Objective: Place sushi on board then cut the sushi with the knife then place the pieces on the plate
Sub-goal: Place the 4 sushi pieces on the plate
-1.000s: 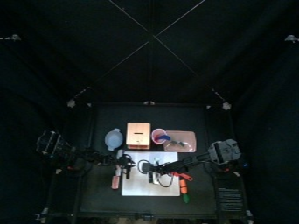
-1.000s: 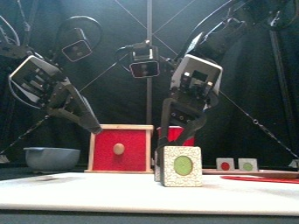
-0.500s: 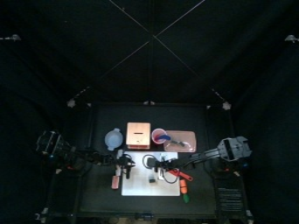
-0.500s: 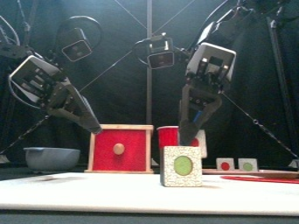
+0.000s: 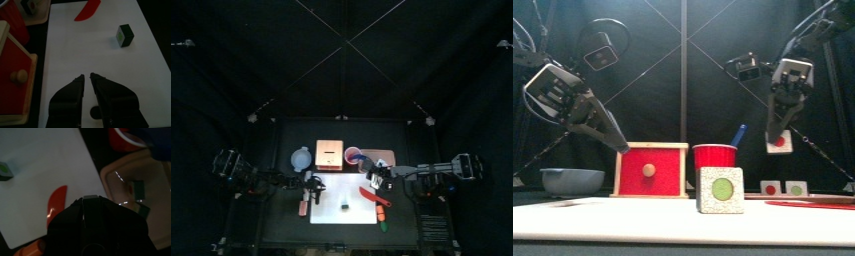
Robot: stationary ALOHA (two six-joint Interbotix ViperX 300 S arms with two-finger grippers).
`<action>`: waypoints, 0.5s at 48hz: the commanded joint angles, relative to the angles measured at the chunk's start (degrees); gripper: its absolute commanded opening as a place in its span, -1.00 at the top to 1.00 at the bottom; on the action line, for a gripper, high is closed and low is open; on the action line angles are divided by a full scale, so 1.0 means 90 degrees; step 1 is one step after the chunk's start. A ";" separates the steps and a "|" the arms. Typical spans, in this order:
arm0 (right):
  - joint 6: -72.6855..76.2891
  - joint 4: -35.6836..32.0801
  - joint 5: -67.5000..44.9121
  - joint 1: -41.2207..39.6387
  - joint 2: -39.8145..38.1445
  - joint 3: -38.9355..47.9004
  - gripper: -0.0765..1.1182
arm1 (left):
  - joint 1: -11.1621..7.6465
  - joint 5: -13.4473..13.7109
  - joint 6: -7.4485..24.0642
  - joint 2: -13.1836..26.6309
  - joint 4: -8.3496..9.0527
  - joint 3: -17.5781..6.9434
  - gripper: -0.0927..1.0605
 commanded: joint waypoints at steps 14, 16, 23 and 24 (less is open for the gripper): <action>-0.0020 -0.0176 0.0078 -0.1602 -0.0420 0.0693 -0.09 | 0.0020 -0.0029 -0.0010 -0.0029 0.0000 -0.0098 -0.23; -0.0020 -0.0176 0.0068 -0.1699 -0.0410 0.0742 -0.09 | 0.0020 -0.0029 -0.0010 -0.0029 0.0000 -0.0098 -0.23; -0.0010 -0.0176 0.0010 -0.1934 -0.0371 0.0898 -0.09 | 0.0020 -0.0029 0.0000 -0.0020 0.0000 -0.0107 -0.23; -0.0010 -0.0176 0.0000 -0.1963 -0.0371 0.0908 -0.10 | 0.0020 -0.0029 0.0000 -0.0020 0.0000 -0.0107 -0.23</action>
